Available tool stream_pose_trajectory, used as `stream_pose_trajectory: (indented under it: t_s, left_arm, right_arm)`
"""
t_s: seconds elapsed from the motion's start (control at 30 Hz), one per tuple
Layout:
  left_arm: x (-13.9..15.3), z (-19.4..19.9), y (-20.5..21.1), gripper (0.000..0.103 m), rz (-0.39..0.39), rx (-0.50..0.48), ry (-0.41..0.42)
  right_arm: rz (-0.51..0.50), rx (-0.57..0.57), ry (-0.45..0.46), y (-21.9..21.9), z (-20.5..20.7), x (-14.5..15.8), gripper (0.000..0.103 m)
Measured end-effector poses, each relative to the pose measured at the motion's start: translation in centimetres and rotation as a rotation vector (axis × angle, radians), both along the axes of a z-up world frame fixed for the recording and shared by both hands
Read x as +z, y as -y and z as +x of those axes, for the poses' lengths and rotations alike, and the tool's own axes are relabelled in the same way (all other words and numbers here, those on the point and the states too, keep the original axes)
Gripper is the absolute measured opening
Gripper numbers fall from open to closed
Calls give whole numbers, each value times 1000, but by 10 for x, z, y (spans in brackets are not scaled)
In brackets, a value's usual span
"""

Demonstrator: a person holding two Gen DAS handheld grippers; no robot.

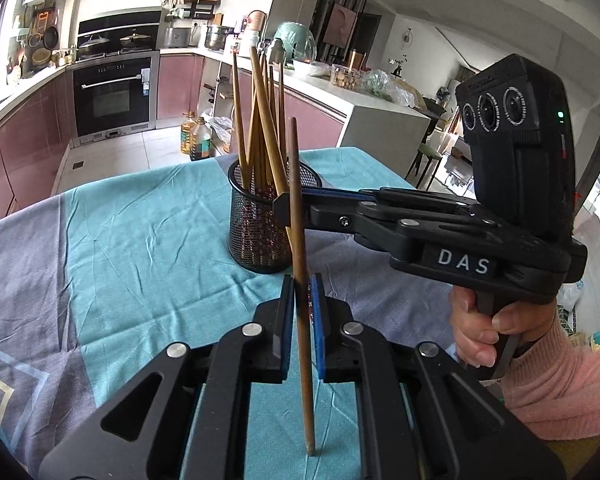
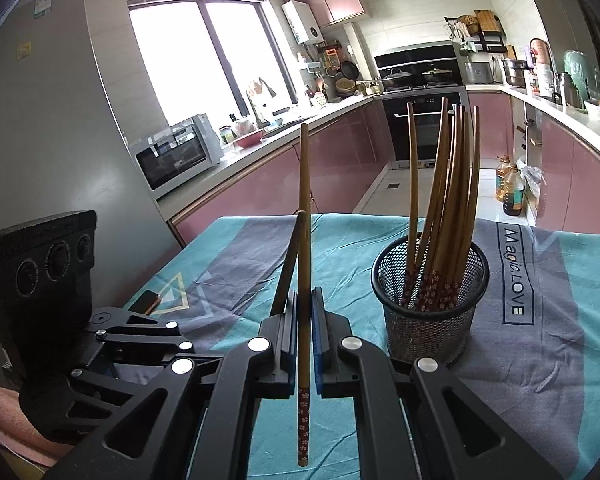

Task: Organize utensils
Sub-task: 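Carry both upright chopsticks toward the black mesh cup with both grippers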

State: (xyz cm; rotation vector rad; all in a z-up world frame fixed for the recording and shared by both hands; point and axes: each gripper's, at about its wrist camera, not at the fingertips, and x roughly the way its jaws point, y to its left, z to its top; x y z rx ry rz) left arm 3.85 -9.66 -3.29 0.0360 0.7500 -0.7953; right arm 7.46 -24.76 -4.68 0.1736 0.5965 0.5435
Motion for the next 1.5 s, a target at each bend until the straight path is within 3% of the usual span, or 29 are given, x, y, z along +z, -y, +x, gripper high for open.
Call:
stream_pose_trajectory:
  t_s: [1.5]
  left_arm:
    - [9, 28, -2, 7, -29, 99, -1]
  right_arm:
    - [-6, -73, 5, 18, -6, -3, 6]
